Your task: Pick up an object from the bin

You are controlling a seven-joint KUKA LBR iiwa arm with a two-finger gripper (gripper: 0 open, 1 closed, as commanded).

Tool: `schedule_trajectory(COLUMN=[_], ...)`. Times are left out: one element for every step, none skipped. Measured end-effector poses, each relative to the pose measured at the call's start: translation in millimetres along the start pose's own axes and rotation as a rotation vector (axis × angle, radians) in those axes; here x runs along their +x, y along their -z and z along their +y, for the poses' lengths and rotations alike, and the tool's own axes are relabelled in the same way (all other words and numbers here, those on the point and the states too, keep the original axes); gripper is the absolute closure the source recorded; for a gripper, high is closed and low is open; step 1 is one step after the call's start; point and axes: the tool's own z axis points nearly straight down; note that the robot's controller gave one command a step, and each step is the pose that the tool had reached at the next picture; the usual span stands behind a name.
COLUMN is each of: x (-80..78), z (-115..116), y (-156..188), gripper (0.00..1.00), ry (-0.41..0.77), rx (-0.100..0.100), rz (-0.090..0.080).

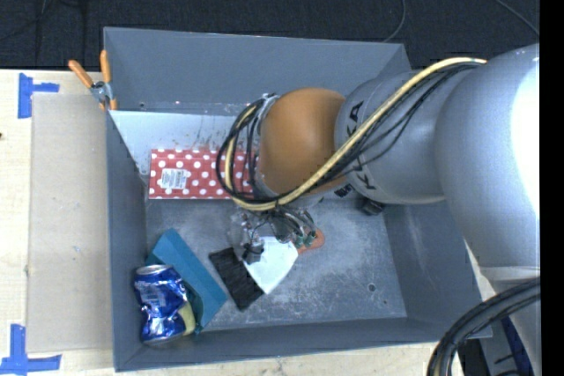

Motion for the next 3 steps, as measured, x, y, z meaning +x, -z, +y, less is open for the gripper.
schedule_trajectory(x=[0.0, 5.4, -6.5], z=[-0.1, 3.7, -8.5], y=[0.0, 52.5, 66.5], gripper=[1.0, 1.0, 0.0], ry=[-0.001, 0.001, -0.049], rx=[0.0, 0.0, -0.001], rz=[0.0, 0.007, 0.002])
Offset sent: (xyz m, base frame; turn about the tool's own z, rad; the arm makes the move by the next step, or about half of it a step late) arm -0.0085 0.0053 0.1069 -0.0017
